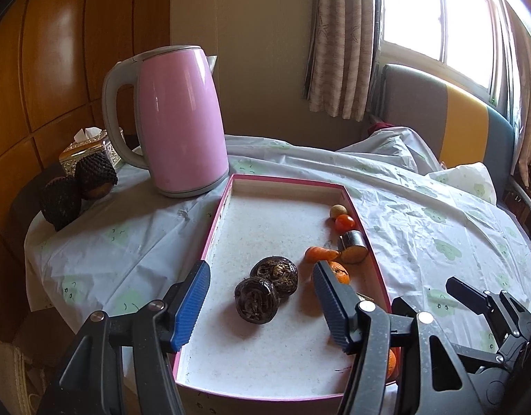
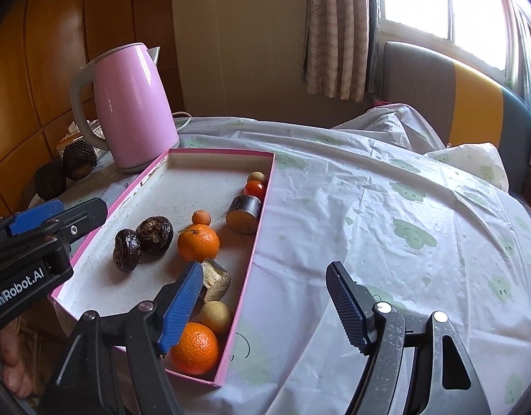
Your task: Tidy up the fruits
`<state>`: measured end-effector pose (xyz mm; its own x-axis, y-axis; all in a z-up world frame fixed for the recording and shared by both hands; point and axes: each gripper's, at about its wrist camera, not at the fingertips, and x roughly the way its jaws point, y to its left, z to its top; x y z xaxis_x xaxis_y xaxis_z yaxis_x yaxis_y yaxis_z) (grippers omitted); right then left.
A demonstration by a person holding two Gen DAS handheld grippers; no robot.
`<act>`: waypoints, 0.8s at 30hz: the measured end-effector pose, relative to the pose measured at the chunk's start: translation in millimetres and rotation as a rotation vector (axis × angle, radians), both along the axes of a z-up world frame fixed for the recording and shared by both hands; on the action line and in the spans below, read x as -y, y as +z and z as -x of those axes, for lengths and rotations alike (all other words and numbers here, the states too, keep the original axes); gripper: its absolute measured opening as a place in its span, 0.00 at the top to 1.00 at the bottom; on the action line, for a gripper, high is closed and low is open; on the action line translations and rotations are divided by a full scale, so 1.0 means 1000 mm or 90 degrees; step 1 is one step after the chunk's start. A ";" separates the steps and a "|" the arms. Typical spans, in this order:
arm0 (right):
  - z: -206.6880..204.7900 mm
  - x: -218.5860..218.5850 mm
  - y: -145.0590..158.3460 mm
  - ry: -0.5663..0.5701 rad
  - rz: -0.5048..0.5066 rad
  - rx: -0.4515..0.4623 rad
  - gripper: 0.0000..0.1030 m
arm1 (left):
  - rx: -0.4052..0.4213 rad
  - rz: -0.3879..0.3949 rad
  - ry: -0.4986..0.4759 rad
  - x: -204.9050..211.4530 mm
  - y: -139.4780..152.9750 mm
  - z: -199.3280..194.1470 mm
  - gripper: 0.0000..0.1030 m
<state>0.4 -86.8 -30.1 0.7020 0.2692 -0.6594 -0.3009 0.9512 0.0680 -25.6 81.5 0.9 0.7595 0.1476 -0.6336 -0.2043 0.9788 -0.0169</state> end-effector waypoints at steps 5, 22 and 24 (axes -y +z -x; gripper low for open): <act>0.001 -0.002 0.001 0.001 0.001 0.002 0.28 | -0.001 -0.001 -0.002 0.000 -0.001 0.000 0.39; 0.003 -0.006 0.002 0.005 0.003 0.005 0.27 | 0.008 -0.004 0.008 -0.002 0.004 0.004 0.39; 0.003 -0.006 0.002 0.006 0.003 0.007 0.27 | 0.010 -0.006 0.010 -0.002 0.005 0.004 0.39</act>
